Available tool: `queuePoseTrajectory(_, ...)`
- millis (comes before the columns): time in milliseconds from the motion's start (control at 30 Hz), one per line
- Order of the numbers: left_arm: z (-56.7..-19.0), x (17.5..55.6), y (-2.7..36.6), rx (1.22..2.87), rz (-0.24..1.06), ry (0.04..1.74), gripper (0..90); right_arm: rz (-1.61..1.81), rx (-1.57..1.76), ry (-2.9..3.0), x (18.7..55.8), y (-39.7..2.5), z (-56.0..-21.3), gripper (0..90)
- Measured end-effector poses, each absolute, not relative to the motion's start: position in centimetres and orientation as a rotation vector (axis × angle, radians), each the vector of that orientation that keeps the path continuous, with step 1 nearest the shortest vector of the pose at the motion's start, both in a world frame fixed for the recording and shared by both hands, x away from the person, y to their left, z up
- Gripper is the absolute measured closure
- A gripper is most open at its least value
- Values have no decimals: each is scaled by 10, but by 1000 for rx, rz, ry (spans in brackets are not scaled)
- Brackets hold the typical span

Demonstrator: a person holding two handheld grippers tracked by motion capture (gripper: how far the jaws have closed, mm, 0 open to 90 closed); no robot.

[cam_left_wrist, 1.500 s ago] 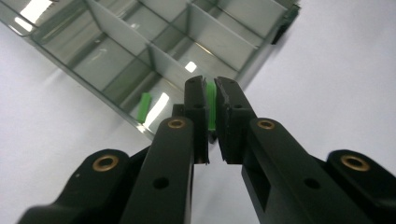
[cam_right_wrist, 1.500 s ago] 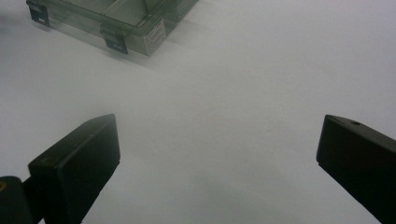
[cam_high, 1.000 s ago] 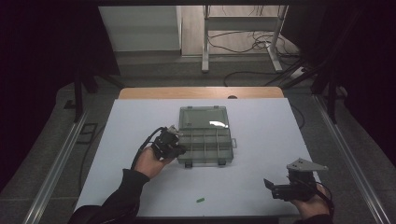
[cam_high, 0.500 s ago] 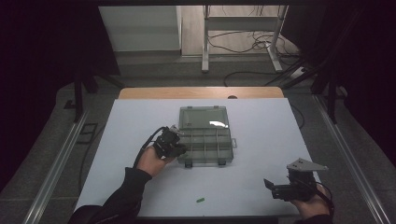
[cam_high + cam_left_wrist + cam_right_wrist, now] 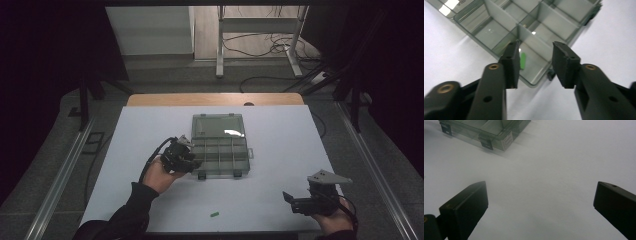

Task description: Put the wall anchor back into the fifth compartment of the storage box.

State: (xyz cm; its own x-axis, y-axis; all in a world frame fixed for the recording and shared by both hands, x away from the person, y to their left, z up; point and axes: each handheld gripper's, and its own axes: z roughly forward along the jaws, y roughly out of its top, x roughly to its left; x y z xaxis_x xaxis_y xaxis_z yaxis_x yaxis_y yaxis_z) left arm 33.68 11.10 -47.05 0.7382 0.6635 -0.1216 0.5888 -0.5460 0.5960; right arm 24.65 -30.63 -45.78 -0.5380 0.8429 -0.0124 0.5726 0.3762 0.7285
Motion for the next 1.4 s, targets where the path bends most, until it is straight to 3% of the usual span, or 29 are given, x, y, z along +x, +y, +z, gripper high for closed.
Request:
queuePoseTrajectory(367,-468,323,109,2294,175,907,314,969,1227,2258,246,-306,-458,0)
queuePoseTrajectory(800,-466,303,111,2263,143,877,91,968,1223,2259,246,-306,-458,0)
queuePoseTrajectory(1100,-474,288,106,2287,106,833,0,969,1221,2259,246,-306,-458,0)
queuePoseTrajectory(1400,-487,274,95,2333,138,795,0,969,1221,2261,246,-306,-458,0)
